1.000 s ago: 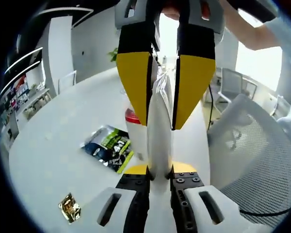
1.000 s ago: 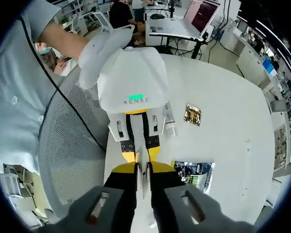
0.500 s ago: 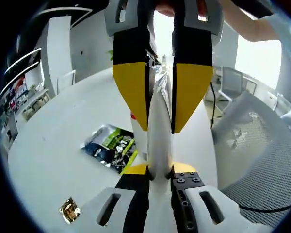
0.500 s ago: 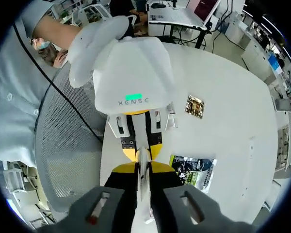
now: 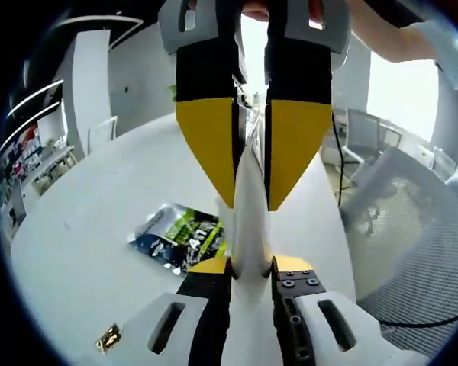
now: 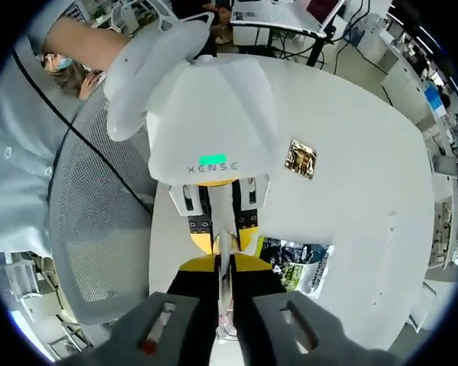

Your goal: Arrange the skincare products in the storage area until every visible bottle or jar stands upright without overlapping.

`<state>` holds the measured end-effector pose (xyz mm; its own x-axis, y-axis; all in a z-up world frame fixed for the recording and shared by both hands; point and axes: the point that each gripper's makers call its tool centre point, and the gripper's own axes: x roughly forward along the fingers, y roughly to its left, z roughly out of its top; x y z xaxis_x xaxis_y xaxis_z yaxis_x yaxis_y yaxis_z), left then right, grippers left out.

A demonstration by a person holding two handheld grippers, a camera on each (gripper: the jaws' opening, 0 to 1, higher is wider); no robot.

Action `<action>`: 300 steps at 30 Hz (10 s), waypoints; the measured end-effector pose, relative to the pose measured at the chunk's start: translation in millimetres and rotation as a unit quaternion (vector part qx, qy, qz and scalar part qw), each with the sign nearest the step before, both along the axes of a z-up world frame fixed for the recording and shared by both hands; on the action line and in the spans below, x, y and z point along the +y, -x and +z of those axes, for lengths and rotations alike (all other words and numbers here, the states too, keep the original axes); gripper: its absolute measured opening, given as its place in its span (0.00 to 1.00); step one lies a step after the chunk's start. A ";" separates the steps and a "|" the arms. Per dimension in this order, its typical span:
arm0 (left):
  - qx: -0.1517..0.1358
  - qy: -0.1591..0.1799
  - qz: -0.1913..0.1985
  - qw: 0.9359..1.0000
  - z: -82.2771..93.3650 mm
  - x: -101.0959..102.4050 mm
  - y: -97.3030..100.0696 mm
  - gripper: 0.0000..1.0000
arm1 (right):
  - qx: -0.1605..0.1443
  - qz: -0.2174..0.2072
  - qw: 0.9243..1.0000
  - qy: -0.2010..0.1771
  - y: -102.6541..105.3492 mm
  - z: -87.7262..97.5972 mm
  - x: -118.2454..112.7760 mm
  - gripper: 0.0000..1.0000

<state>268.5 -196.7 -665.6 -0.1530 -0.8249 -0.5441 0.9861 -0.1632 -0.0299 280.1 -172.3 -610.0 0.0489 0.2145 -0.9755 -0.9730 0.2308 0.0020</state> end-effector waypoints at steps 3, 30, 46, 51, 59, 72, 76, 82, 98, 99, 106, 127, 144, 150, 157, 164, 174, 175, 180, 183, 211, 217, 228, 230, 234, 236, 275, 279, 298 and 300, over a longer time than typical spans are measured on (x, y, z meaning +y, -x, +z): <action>-0.004 0.003 -0.006 1.000 1.0 -1.0 -0.3 0.17 | 0.000 -0.003 1.000 0.000 0.0 0.3 -0.7 0.04; 0.000 -0.006 -0.019 1.000 -9.1 -1.2 -9.9 0.16 | 0.003 -0.045 0.999 0.000 -9.7 1.2 -10.4 0.05; -0.012 -0.005 -0.030 0.999 -9.5 -0.5 -11.1 0.17 | 0.017 -0.049 0.999 0.008 -0.3 0.5 -16.7 0.12; -0.015 -0.010 -0.025 1.000 -10.3 1.8 -13.5 0.20 | 0.003 -0.046 0.999 0.007 -1.7 -0.5 -19.2 0.21; -0.006 -0.016 -0.009 1.000 -3.8 13.4 -13.6 0.23 | -0.012 -0.053 0.998 -0.015 -4.2 -0.2 -17.2 0.34; -0.022 -0.018 0.035 0.999 14.1 36.3 -19.6 0.33 | -0.045 -0.123 0.990 -0.053 -8.4 3.8 -31.2 0.59; -0.028 -0.013 0.049 0.998 22.4 41.3 -21.8 0.37 | -0.062 -0.136 0.987 -0.065 -6.0 9.2 -32.7 0.65; -0.024 -0.004 0.057 0.998 42.6 49.3 -17.4 0.45 | -0.089 -0.149 0.981 -0.082 -0.9 18.2 -34.9 0.74; -0.037 0.039 0.095 0.994 86.9 63.8 -16.2 0.75 | -0.130 -0.198 0.965 -0.110 13.4 28.9 -43.5 0.86; -0.036 0.039 0.092 0.994 87.3 66.0 -17.3 0.77 | -0.137 -0.202 0.963 -0.114 12.9 31.0 -43.8 0.87; -0.033 0.046 0.111 0.992 94.2 76.2 -24.5 0.86 | -0.168 -0.222 0.951 -0.133 13.9 41.1 -49.3 0.92; -0.051 0.068 0.146 0.986 105.5 97.2 -27.2 0.97 | -0.220 -0.255 0.929 -0.156 35.8 50.1 -57.0 1.00; -0.050 0.058 0.163 0.984 93.7 109.9 -23.5 0.97 | -0.233 -0.300 0.911 -0.163 53.1 37.8 -73.0 1.00; -0.050 0.052 0.159 0.985 91.8 109.7 -20.1 0.97 | -0.240 -0.317 0.904 -0.158 52.4 27.9 -84.2 1.00; -0.054 0.052 0.160 0.984 91.3 106.6 -21.2 0.97 | -0.224 -0.330 0.906 -0.144 57.0 13.4 -97.8 0.95; -0.053 0.051 0.156 0.985 91.3 104.4 -19.4 0.97 | -0.215 -0.351 0.902 -0.132 55.9 -2.8 -119.1 0.89; -0.051 0.048 0.158 0.985 89.4 105.2 -20.0 0.97 | -0.182 -0.377 0.899 -0.127 57.4 -25.4 -138.6 0.67; -0.048 0.044 0.157 0.985 87.8 105.9 -19.3 0.97 | -0.161 -0.388 0.899 -0.126 61.8 -31.0 -139.3 0.63; -0.042 0.043 0.160 0.985 85.3 106.3 -18.6 0.97 | -0.143 -0.397 0.896 -0.138 60.8 -45.9 -142.4 0.54; -0.039 0.044 0.160 0.985 85.1 106.1 -17.5 0.97 | -0.133 -0.405 0.895 -0.134 60.6 -53.5 -149.1 0.52; -0.029 0.027 0.156 0.987 75.7 104.7 -12.9 0.97 | -0.057 -0.440 0.893 -0.072 63.2 -115.8 -191.1 0.38; -0.017 0.024 0.154 0.988 71.3 105.1 -8.2 0.97 | -0.045 -0.447 0.891 -0.068 63.8 -125.7 -192.6 0.37; -0.013 0.017 0.159 0.987 70.0 106.3 -4.3 0.97 | -0.033 -0.442 0.895 -0.053 63.1 -135.5 -196.1 0.34; -0.014 0.016 0.158 0.987 69.8 106.4 -4.3 0.97 | -0.034 -0.440 0.896 -0.050 61.6 -134.7 -197.6 0.34; -0.013 0.019 0.156 0.988 71.4 104.7 -2.6 0.97 | -0.038 -0.426 0.904 -0.030 61.1 -136.1 -198.2 0.30; -0.013 0.019 0.157 0.987 71.8 104.3 -2.8 0.97 | -0.036 -0.424 0.905 -0.028 61.2 -136.2 -198.4 0.29; -0.021 0.016 0.104 0.994 62.5 82.5 34.0 0.85 | -0.059 -0.391 0.918 -0.021 103.2 -122.3 -164.2 0.17; -0.024 0.014 0.093 0.995 60.5 80.1 40.4 0.81 | -0.062 -0.374 0.925 -0.019 110.4 -114.0 -157.6 0.17; -0.053 -0.011 0.056 0.997 45.4 66.8 63.1 0.62 | -0.090 -0.234 0.968 -0.028 125.4 -63.0 -80.5 0.17; -0.060 -0.013 0.047 0.997 42.6 61.5 65.7 0.61 | -0.094 -0.215 0.971 -0.033 121.9 -58.9 -66.9 0.17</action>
